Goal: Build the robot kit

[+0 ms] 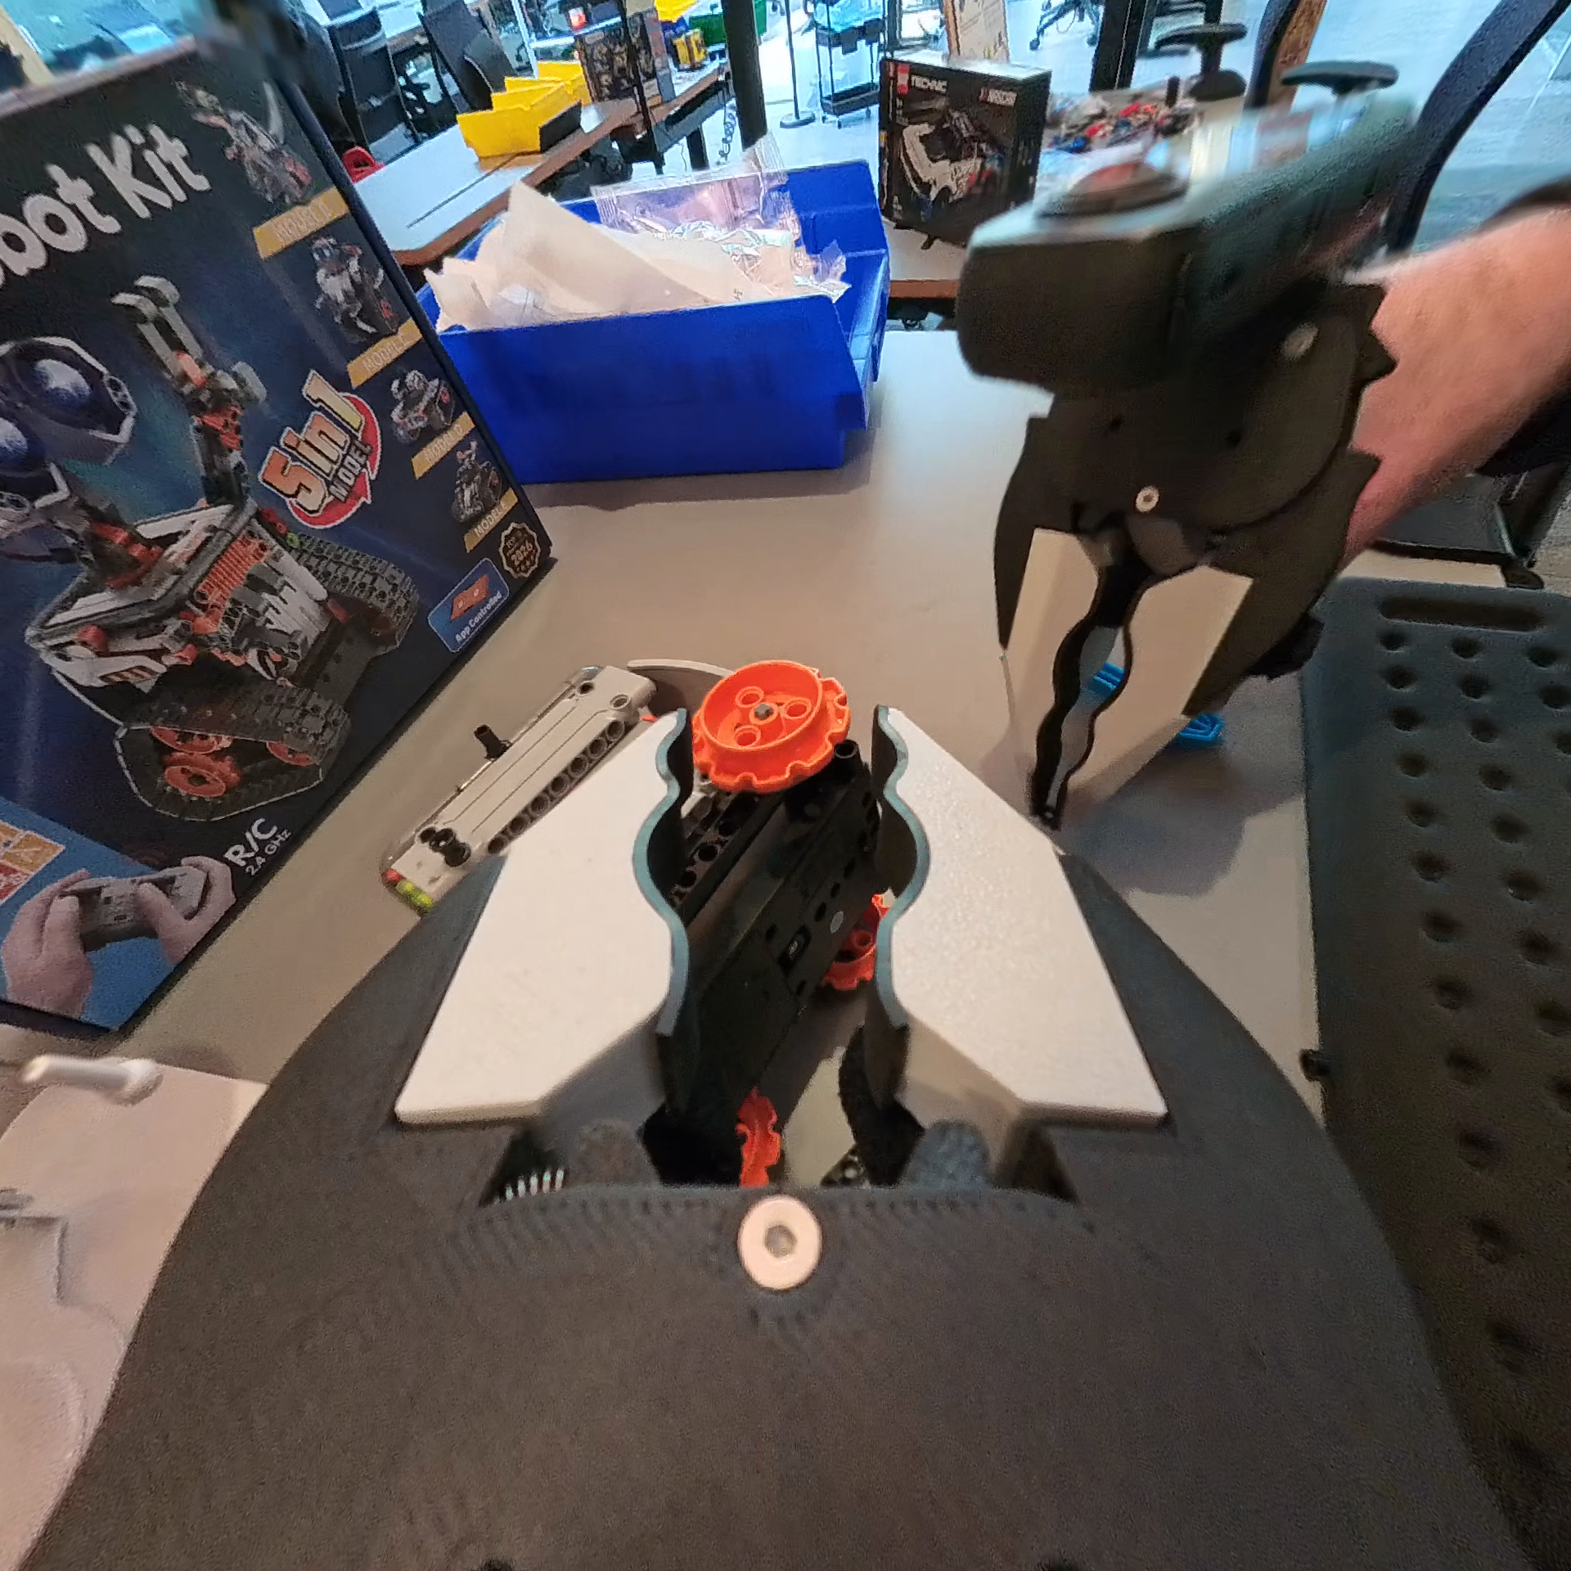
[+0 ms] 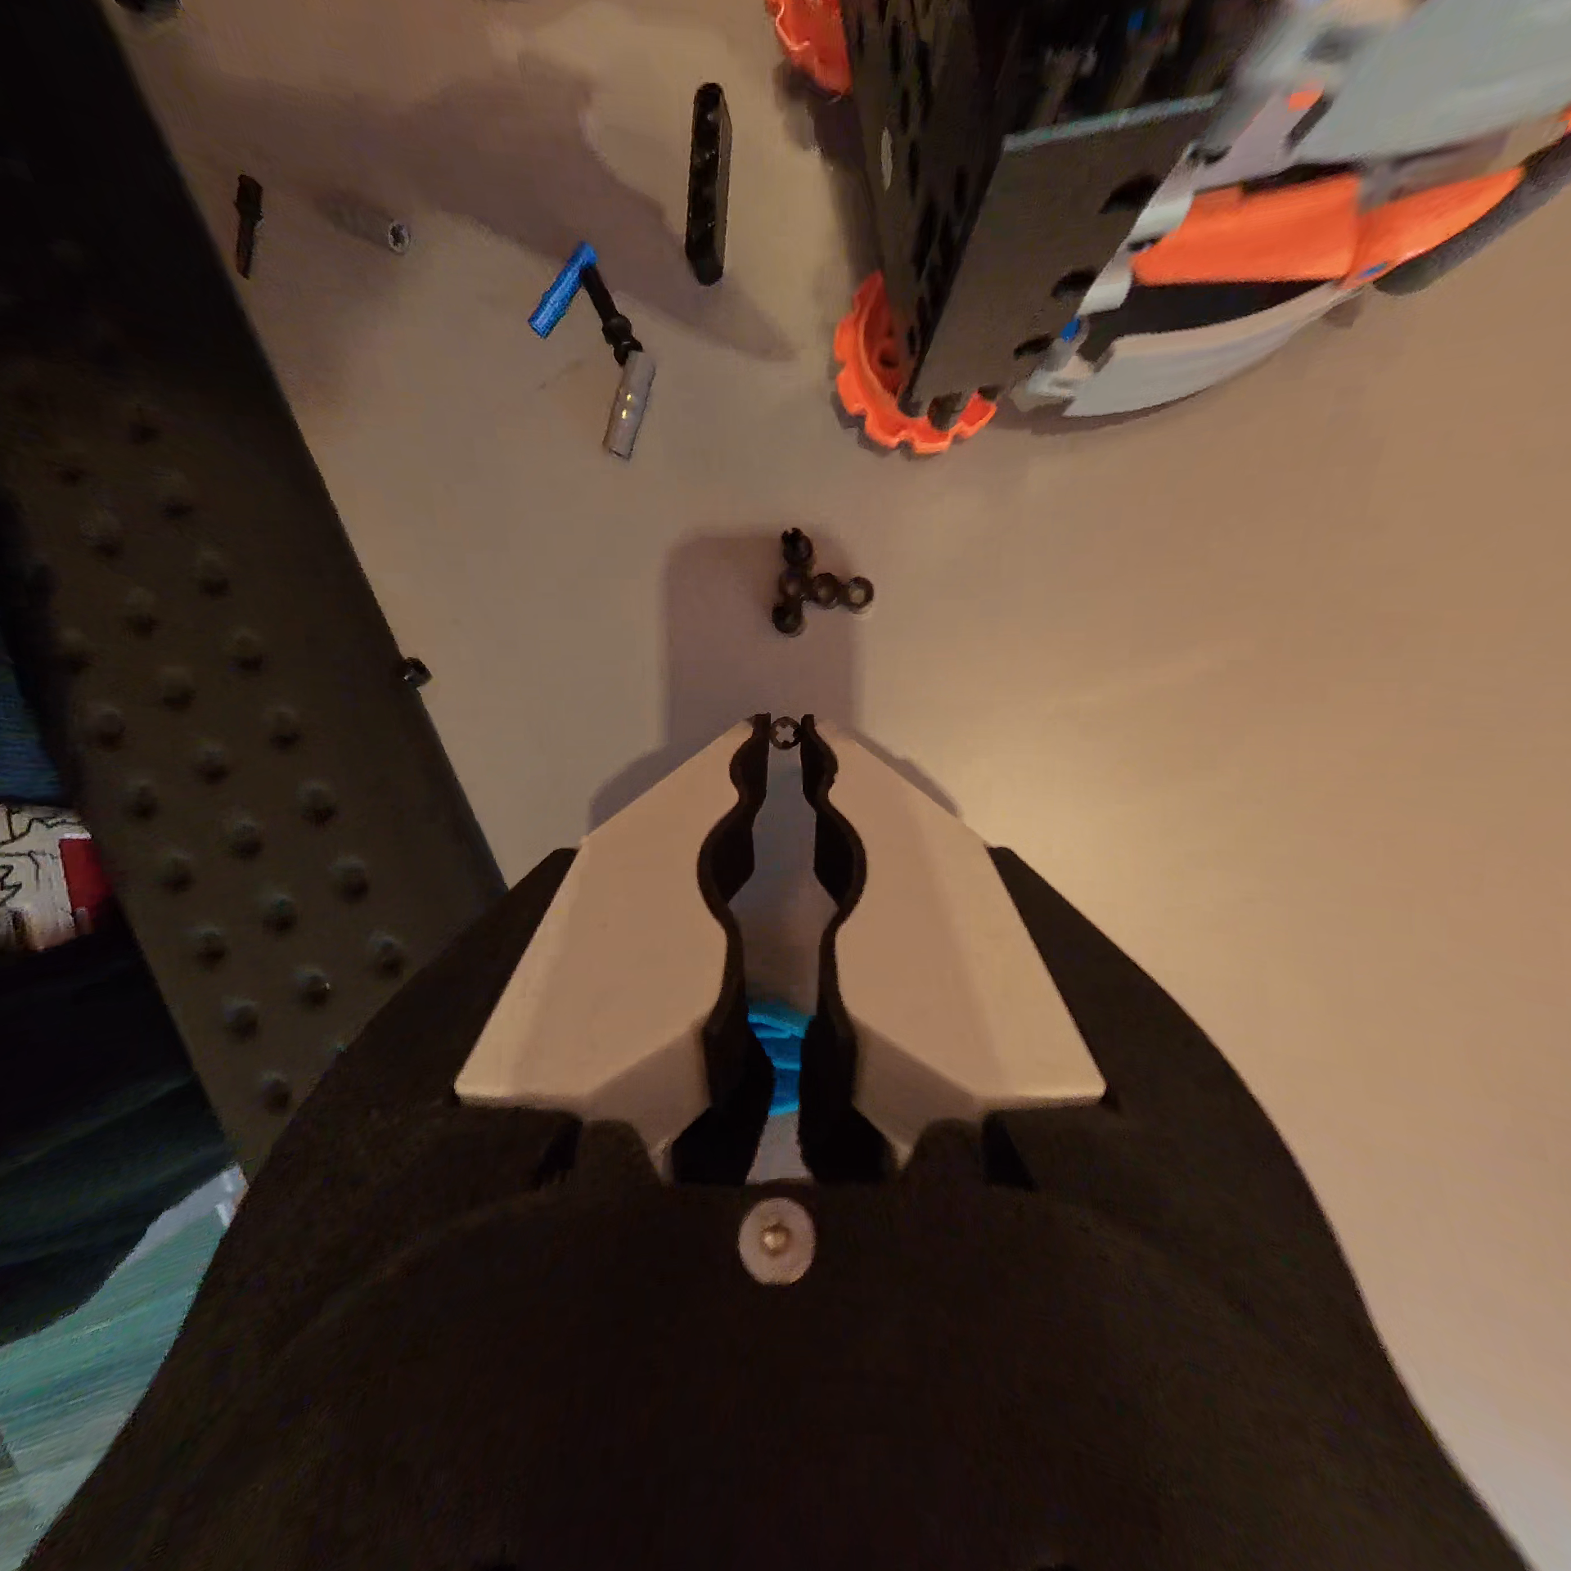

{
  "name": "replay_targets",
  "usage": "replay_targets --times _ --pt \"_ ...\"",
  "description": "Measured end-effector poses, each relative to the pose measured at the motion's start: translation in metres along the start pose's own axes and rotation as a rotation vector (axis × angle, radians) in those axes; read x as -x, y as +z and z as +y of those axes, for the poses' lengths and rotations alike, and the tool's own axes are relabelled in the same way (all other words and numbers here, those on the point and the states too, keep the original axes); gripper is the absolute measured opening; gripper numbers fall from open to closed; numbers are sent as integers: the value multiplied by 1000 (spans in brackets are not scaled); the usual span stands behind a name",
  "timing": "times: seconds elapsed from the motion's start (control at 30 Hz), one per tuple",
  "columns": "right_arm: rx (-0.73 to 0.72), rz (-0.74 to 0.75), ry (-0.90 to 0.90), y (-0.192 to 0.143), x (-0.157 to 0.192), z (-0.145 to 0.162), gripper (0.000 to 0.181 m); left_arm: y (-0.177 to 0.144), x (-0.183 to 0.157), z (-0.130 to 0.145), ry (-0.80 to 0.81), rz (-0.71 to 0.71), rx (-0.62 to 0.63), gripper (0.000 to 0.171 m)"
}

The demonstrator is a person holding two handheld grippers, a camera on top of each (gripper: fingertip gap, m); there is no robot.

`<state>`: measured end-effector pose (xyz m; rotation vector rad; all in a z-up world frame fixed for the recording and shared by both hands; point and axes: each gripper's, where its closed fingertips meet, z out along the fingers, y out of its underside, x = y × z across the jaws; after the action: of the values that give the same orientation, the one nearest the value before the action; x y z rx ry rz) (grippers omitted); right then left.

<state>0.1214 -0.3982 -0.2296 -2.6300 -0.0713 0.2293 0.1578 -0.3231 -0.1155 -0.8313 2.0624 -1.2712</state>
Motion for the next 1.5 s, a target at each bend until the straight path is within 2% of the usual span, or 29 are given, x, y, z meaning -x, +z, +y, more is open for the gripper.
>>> replay_targets --times 0.17,0.33,0.4,0.53,0.6,0.7,0.8,0.83,0.97,1.03,1.13,1.23,1.3,1.4,1.5 --pt "-3 0 -2 14 6 4 24 -20 9 0 8 -20 9 50" --pt "-35 15 -1 -2 3 -4 33 -26 12 3 22 -35 31 48" --pt "-95 31 -21 -21 1 -21 11 -23 6 6 35 -39 44 45" --pt "-263 84 -24 -68 -13 -73 30 -18 0 11 75 -71 57 39" --pt "-304 96 -53 -80 -17 -99 40 -15 -3 17 95 -76 81 38" --pt "-273 103 -117 -71 -21 -119 54 -14 -1 21 105 -100 92 39" --pt "-209 81 -135 -53 -29 -125 63 -11 -4 26 132 -111 104 35" --pt "-199 72 -134 -49 -31 -126 62 -10 -8 29 135 -105 107 33" --pt "-181 18 -152 -41 -31 -126 42 -8 -15 43 154 -113 130 31" --pt "-190 14 -145 -41 -31 -126 42 -7 -14 43 134 -122 111 32" --pt "-220 -5 -104 -42 -33 -127 42 -9 -6 41 132 -178 96 25" --pt "-236 -46 -60 -46 -36 -127 42 -24 3 26 173 -248 45 26" --pt "-236 -64 -49 -50 -40 -127 42 -36 17 14 230 -312 55 37" --pt "-218 -81 -82 -53 -46 -124 42 -41 40 11 250 -323 125 49" --pt "-218 -114 -78 -58 -53 -124 41 -33 55 27 118 -240 160 60"
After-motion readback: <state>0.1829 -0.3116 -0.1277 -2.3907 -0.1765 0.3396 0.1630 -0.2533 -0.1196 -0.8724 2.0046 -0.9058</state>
